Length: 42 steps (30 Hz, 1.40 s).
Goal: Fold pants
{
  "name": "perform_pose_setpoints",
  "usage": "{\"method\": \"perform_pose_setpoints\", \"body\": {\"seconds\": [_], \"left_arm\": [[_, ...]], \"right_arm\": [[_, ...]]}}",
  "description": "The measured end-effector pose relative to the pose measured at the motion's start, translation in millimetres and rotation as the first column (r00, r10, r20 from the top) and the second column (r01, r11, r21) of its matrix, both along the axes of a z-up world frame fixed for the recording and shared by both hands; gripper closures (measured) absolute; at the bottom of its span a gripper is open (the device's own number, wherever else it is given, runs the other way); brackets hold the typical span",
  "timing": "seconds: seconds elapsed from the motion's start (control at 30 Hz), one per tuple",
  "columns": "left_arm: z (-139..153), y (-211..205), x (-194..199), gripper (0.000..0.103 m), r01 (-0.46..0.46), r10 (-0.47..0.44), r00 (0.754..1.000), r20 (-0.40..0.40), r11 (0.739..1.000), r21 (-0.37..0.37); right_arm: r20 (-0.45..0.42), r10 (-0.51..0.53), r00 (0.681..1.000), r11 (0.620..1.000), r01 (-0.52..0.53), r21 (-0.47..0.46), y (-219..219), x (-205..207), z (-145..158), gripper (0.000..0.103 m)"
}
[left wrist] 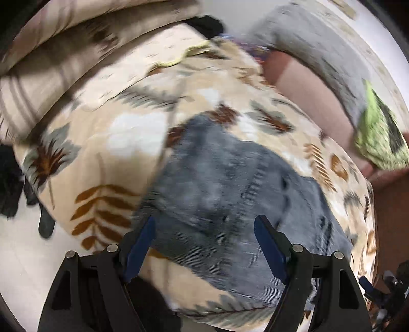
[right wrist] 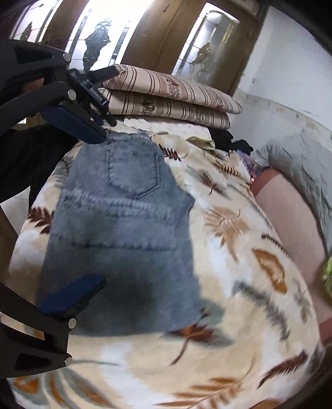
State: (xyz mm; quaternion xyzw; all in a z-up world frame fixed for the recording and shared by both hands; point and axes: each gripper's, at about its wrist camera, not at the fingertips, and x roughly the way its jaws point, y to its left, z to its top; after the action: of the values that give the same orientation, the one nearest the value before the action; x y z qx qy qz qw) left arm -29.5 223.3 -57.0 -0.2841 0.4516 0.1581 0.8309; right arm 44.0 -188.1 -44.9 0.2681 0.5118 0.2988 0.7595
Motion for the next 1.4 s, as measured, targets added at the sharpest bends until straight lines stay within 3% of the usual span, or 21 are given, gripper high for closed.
{"method": "perform_pose_setpoints", "body": {"seconds": [0.13, 0.2, 0.37, 0.43, 0.6, 0.77, 0.93, 1.13, 1.2, 1.23, 1.27, 1.4], "left_arm": [[-14.3, 18.0, -6.5, 0.023, -0.088, 0.086, 0.995, -0.044, 0.995, -0.046], [-21.9, 26.3, -10.8, 0.023, -0.119, 0.113, 0.992, -0.054, 0.987, -0.108], [-41.6, 38.0, -15.6, 0.023, -0.163, 0.144, 0.986, -0.089, 0.953, -0.255], [-49.0, 40.1, -18.4, 0.023, -0.184, 0.158, 0.982, -0.104, 0.927, -0.328], [-43.8, 31.2, -17.9, 0.023, -0.185, 0.159, 0.981, -0.107, 0.932, -0.311], [-38.3, 22.1, -5.0, 0.023, -0.139, 0.123, 0.990, -0.067, 0.909, -0.392], [-42.4, 12.9, -1.7, 0.023, -0.095, 0.084, 0.995, -0.046, 0.928, -0.359], [-44.7, 16.2, 8.5, 0.023, -0.121, 0.114, 0.993, -0.040, 0.925, -0.360], [-43.5, 14.9, 16.2, 0.033, -0.110, 0.112, 0.994, -0.014, 0.937, -0.331], [-39.7, 11.9, 19.5, 0.056, -0.089, 0.092, 0.996, 0.000, 0.958, -0.272], [-35.9, 6.2, 22.5, 0.069, -0.066, 0.068, 0.998, 0.005, 0.979, -0.194], [-40.1, 0.9, 15.3, 0.074, -0.048, 0.055, 0.997, 0.050, 0.991, -0.126]], "right_arm": [[-0.009, 0.029, 1.000, 1.000, -0.029, 0.010, 21.3, 4.3, 1.6, 0.000], [-0.039, 0.050, 0.998, 0.999, -0.049, 0.007, 31.0, 3.2, -6.7, 0.000], [-0.076, 0.087, 0.993, 0.996, -0.087, 0.013, 50.1, -5.3, -22.4, 0.000], [-0.089, 0.092, 0.992, 0.996, -0.090, 0.019, 51.9, -7.8, -28.1, 0.000], [-0.101, 0.087, 0.991, 0.996, -0.083, 0.042, 47.0, -10.1, -33.9, 0.001], [-0.097, 0.077, 0.992, 0.996, -0.071, 0.060, 39.6, -10.7, -33.4, 0.000], [-0.119, 0.059, 0.991, 0.997, -0.052, 0.063, 35.1, -8.9, -40.5, 0.000], [-0.107, 0.072, 0.992, 0.997, -0.067, 0.046, 40.8, -7.6, -32.8, 0.001], [-0.095, 0.076, 0.993, 0.997, -0.072, 0.037, 44.3, -5.9, -25.8, 0.001], [-0.087, 0.081, 0.993, 0.997, -0.079, 0.024, 47.1, -4.0, -21.8, 0.001], [-0.078, 0.086, 0.993, 0.996, -0.086, 0.005, 50.8, -0.3, -17.1, 0.000], [-0.035, 0.106, 0.994, 0.992, -0.108, -0.071, 69.9, 22.9, 1.4, 0.000]]}}
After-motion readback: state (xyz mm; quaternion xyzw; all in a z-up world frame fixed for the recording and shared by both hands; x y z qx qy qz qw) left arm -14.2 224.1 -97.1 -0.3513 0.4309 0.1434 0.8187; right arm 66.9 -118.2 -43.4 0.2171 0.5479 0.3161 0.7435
